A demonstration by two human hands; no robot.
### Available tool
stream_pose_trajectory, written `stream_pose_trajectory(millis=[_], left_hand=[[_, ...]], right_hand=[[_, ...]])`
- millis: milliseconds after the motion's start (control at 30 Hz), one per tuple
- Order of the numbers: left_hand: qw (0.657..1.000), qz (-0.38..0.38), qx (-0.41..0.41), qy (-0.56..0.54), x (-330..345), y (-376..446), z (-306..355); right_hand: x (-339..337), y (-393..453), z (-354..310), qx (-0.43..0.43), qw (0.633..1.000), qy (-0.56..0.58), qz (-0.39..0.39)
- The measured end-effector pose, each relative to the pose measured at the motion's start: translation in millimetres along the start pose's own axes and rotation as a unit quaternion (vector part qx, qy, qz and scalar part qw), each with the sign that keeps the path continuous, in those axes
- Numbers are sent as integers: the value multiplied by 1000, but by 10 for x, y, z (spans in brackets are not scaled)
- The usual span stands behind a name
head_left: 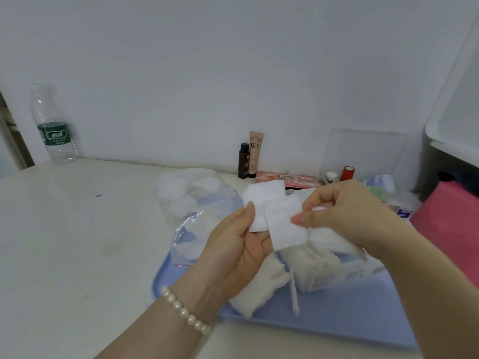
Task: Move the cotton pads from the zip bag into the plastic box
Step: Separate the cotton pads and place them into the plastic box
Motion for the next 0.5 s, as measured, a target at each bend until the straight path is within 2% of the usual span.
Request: stream_pose_trajectory(millis=[100,200,267,500], left_hand=[[1000,8,11,9,-4,-15,28],[999,30,21,10,-41,-16,32],[999,38,22,9,-54,-10,18],[999,32,7,16,-21,-7,-51]], right_hand=[[30,-17,21,25,997,57,-36],[88,-58,-26,49,972,220,-68],[127,-64,-44,53,958,275,-66],[113,41,93,22,983,183,22]])
Point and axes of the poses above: each hand's wrist, its own y-axis towards the middle knuckle, its own x-axis out of the palm, z = x × y, the point moved 10 cm from there along y, towards the middle knuckle, and after that the axes turned 7 degrees about y, right-handed, at the moved point
